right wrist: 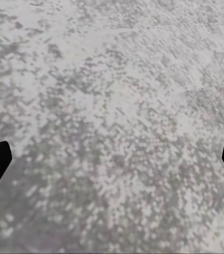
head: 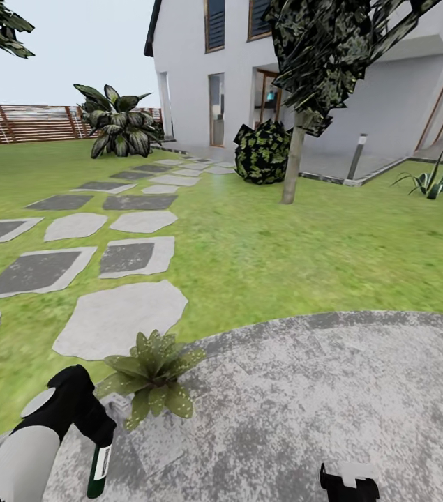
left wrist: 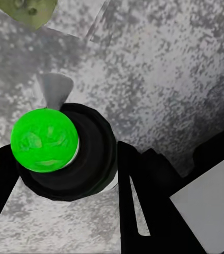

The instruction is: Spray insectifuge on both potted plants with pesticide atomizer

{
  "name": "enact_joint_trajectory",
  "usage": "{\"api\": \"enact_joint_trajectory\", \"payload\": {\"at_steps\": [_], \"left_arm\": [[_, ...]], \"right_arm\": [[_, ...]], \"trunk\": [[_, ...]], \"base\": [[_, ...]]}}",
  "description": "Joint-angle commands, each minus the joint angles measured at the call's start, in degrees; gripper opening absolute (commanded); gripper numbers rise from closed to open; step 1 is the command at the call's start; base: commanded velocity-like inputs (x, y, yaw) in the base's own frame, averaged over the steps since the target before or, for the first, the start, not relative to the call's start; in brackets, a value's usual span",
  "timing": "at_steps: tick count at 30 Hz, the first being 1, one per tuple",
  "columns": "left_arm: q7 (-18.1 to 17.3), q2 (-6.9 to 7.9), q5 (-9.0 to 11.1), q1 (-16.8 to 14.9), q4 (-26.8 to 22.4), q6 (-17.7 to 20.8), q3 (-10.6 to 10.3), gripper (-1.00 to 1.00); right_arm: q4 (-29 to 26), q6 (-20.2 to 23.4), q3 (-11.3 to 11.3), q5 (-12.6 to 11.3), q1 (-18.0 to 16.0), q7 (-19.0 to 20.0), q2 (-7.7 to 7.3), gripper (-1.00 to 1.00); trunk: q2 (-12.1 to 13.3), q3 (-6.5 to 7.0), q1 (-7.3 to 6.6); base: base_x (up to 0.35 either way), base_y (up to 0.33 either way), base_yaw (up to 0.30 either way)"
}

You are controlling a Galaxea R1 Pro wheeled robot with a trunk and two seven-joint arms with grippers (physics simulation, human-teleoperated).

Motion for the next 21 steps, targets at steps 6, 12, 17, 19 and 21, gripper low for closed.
{"api": "enact_joint_trajectory", "payload": {"at_steps": [6,12,17,19,21], "left_arm": [[-0.51,-0.03,-0.48,0.32,-3.27,0.62,0.16,-1.00],[-0.59,-0.14,-0.49,-0.05,-3.52,0.70,0.20,-1.00],[-0.60,-0.14,-0.47,-0.05,-3.52,0.71,0.20,-1.00],[-0.60,-0.18,-0.47,-0.05,-3.52,0.71,0.20,-1.00],[-0.60,-0.13,-0.47,-0.06,-3.52,0.71,0.20,-1.00]], "right_arm": [[0.07,-0.15,-0.41,0.60,-0.04,-0.17,0.06,1.00],[0.07,-0.15,-0.40,0.61,-0.04,-0.18,0.06,1.00],[0.07,-0.14,-0.42,0.61,-0.04,-0.18,0.02,1.00],[0.07,-0.13,-0.40,0.60,-0.04,-0.18,0.02,1.00],[0.07,-0.13,-0.39,0.61,-0.04,-0.18,0.06,1.00]], "trunk": [[-0.02,-0.05,-0.01],[-0.02,-0.05,-0.01],[-0.02,-0.05,-0.01],[-0.02,-0.05,-0.01],[-0.02,-0.05,-0.01]], "base": [[0.002,-0.036,0.066],[0.000,-0.001,0.203],[0.076,-0.077,0.019],[0.192,-0.199,0.002],[0.236,-0.212,0.000]]}}
